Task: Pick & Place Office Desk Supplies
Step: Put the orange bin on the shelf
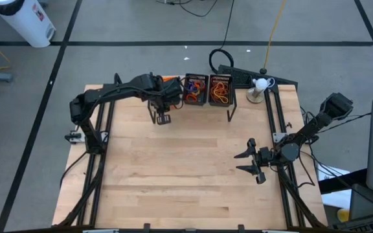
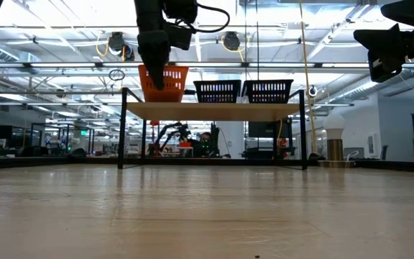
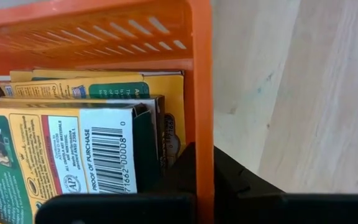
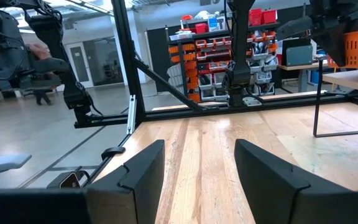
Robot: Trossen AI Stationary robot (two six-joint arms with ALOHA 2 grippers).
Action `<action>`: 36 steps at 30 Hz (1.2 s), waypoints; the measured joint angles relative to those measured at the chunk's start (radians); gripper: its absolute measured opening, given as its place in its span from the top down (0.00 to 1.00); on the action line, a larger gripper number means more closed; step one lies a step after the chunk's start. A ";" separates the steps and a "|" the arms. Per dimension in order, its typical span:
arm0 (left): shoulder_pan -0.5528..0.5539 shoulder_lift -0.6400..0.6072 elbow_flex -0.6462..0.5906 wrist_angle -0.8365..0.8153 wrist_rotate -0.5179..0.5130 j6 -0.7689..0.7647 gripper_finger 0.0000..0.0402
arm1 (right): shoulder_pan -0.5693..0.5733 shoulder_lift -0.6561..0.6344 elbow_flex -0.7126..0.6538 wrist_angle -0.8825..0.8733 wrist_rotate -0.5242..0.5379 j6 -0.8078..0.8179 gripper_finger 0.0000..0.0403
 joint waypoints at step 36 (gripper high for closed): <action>0.063 0.000 0.000 -0.009 0.008 -0.057 0.72 | 0.000 0.000 0.000 0.000 0.000 0.000 0.54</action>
